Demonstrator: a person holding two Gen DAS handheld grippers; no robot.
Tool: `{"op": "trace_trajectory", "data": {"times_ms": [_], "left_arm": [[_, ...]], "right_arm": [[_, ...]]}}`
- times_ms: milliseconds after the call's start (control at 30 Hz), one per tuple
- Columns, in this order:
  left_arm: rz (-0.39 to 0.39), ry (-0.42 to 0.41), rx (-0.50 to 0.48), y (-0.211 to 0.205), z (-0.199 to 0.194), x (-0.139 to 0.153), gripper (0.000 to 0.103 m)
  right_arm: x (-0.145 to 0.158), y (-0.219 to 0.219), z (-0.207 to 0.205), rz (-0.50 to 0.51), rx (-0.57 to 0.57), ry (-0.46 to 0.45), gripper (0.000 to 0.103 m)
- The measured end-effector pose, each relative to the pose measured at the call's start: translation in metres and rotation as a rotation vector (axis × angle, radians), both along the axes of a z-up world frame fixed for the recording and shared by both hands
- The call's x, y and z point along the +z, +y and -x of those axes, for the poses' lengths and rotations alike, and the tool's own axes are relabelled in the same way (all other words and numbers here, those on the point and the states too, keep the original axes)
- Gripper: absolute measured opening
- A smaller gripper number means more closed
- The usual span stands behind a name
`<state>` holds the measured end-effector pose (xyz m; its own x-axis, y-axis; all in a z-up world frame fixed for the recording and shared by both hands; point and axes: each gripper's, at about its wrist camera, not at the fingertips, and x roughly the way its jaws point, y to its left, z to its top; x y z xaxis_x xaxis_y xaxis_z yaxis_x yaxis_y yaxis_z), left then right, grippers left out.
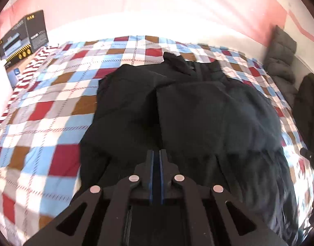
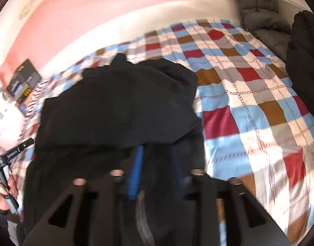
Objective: Fold large clothes
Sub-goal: 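Lower the sleeve onto the jacket and open the right tool, then move both tools to the jacket hem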
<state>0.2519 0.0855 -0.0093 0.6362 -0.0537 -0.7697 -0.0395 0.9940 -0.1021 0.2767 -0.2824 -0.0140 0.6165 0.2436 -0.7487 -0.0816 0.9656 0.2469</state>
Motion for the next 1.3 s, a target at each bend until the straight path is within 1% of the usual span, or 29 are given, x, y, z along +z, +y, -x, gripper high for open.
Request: {"op": "trace_trajectory", "data": {"times_ms": [33, 67, 100, 133, 233, 300, 467, 600, 733, 900, 933, 967, 1033, 1167, 1300], "left_arm": [[-0.004, -0.007, -0.002, -0.001, 0.014, 0.006, 0.006], [-0.004, -0.013, -0.005, -0.003, 0.029, 0.011, 0.007], [-0.006, -0.015, -0.003, -0.004, 0.04, 0.015, 0.01], [-0.006, -0.02, -0.003, -0.006, 0.052, 0.02, 0.014], [-0.007, -0.034, -0.007, -0.011, 0.086, 0.031, 0.023], [0.002, -0.035, -0.006, -0.013, 0.108, 0.036, 0.024], [0.017, -0.026, 0.003, -0.015, 0.141, 0.041, 0.025], [0.02, -0.022, 0.003, -0.018, 0.168, 0.043, 0.025], [0.011, -0.022, 0.003, -0.019, 0.191, 0.042, 0.026], [-0.003, -0.002, 0.006, -0.019, 0.211, 0.036, 0.026], [-0.009, 0.006, 0.011, -0.019, 0.214, 0.034, 0.026], [-0.013, 0.016, 0.016, -0.018, 0.217, 0.032, 0.026], [-0.005, 0.023, 0.024, -0.014, 0.224, 0.027, 0.026], [0.001, 0.055, 0.052, -0.001, 0.235, 0.017, 0.026], [-0.004, 0.067, 0.065, 0.007, 0.246, 0.01, 0.026]], "right_arm": [[0.006, 0.005, 0.014, -0.005, 0.01, -0.012, 0.05], [0.012, 0.01, 0.029, -0.005, 0.02, -0.027, 0.05], [0.015, 0.013, 0.035, -0.001, 0.026, -0.032, 0.05], [0.02, 0.017, 0.047, 0.003, 0.035, -0.04, 0.05], [0.03, 0.029, 0.081, 0.007, 0.058, -0.056, 0.05], [0.034, 0.033, 0.097, 0.01, 0.07, -0.063, 0.05], [0.043, 0.045, 0.141, 0.012, 0.101, -0.073, 0.051], [0.047, 0.052, 0.166, 0.015, 0.114, -0.076, 0.051], [0.047, 0.058, 0.185, 0.019, 0.124, -0.075, 0.051], [0.042, 0.06, 0.204, 0.016, 0.127, -0.062, 0.051], [0.04, 0.06, 0.207, 0.015, 0.127, -0.058, 0.052], [0.039, 0.06, 0.21, 0.016, 0.128, -0.054, 0.056], [0.036, 0.06, 0.215, 0.018, 0.131, -0.047, 0.06], [0.03, 0.059, 0.224, 0.019, 0.13, -0.035, 0.06], [0.023, 0.054, 0.23, 0.016, 0.12, -0.024, 0.061]]}}
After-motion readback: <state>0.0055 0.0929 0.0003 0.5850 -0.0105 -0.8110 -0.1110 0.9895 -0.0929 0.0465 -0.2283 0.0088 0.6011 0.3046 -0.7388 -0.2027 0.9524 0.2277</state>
